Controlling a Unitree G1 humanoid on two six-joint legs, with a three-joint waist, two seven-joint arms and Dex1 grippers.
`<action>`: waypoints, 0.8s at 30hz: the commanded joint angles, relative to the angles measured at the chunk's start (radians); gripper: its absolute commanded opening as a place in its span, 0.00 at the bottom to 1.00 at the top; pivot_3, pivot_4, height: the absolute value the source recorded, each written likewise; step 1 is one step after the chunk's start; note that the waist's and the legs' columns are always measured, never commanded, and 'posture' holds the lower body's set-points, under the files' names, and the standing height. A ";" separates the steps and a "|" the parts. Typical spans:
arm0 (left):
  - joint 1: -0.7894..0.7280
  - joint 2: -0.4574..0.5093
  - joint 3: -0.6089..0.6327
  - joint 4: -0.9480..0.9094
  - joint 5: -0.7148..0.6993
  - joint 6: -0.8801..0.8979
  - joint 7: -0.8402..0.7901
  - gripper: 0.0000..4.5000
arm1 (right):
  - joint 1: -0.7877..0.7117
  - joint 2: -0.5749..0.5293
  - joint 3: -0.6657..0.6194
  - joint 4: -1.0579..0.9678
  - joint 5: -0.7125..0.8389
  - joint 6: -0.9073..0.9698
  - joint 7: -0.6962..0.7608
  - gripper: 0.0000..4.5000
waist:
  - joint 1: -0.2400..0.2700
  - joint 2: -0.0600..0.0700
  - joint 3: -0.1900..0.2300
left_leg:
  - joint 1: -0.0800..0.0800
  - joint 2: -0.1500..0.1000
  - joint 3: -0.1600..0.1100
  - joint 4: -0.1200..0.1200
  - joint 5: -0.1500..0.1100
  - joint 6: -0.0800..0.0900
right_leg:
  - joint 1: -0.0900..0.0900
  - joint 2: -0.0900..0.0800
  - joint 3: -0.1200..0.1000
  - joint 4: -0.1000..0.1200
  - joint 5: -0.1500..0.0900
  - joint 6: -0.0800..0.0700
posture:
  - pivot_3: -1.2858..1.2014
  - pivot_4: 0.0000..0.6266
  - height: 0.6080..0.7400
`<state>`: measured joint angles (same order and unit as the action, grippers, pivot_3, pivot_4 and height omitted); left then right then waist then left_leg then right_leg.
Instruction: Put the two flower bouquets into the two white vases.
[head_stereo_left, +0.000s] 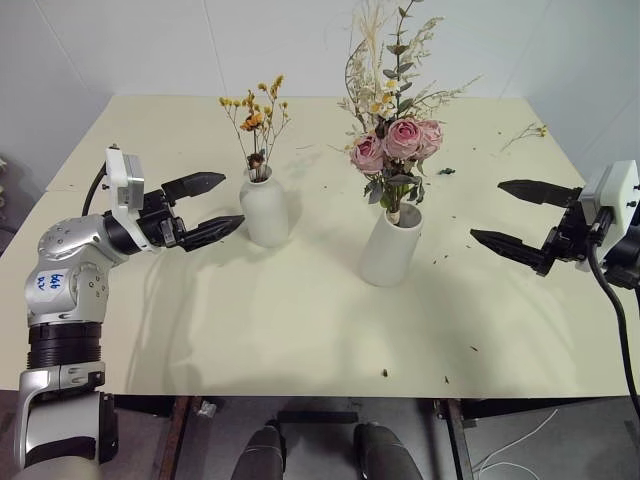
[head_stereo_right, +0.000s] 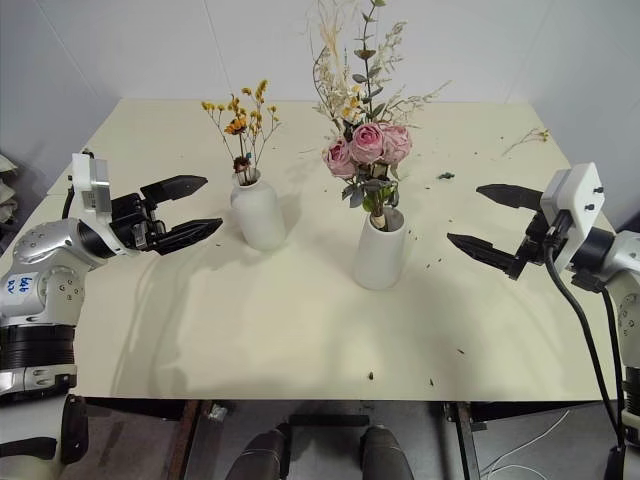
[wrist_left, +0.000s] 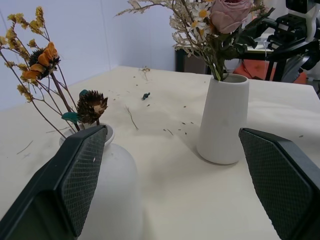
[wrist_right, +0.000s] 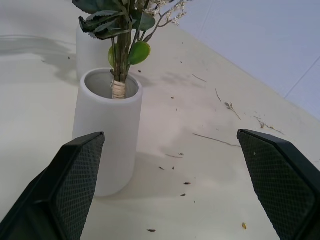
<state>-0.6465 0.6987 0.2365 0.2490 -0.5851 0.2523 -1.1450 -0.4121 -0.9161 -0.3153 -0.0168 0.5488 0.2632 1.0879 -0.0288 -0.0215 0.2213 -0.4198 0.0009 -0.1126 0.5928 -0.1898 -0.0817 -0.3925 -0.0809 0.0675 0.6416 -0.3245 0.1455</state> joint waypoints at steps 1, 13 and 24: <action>0.010 0.016 0.038 -0.038 -0.014 0.000 0.008 1.00 | -0.020 0.006 -0.007 -0.001 0.001 -0.018 0.005 1.00 | 0.000 0.000 0.000 | 0.000 0.000 0.000 0.000 0.000 0.000 | 0.000 0.000 0.000 0.000 0.000 0.000 | 0.52 0.24 1.00; 0.014 0.010 0.042 -0.051 -0.015 0.002 0.016 1.00 | -0.024 0.015 0.000 0.007 -0.002 -0.027 0.004 1.00 | 0.000 0.000 0.000 | 0.000 0.000 0.000 0.000 0.000 0.000 | 0.000 0.000 0.000 0.000 0.000 0.000 | 0.52 0.24 1.00; 0.017 0.010 0.045 -0.053 -0.015 0.006 0.017 1.00 | -0.012 0.023 0.000 0.004 -0.003 -0.032 -0.004 1.00 | 0.000 0.000 0.000 | 0.000 0.000 0.000 0.000 0.000 0.000 | 0.000 0.000 0.000 0.000 0.000 0.000 | 0.52 0.24 1.00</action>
<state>-0.6286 0.6991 0.2552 0.2363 -0.5863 0.2612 -1.1311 -0.4215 -0.8946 -0.2949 0.0044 0.5473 0.2482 1.0880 -0.0289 -0.0215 0.2213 -0.4198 0.0009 -0.1126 0.5929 -0.1898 -0.0817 -0.3926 -0.0810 0.0674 0.6418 -0.3245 0.1455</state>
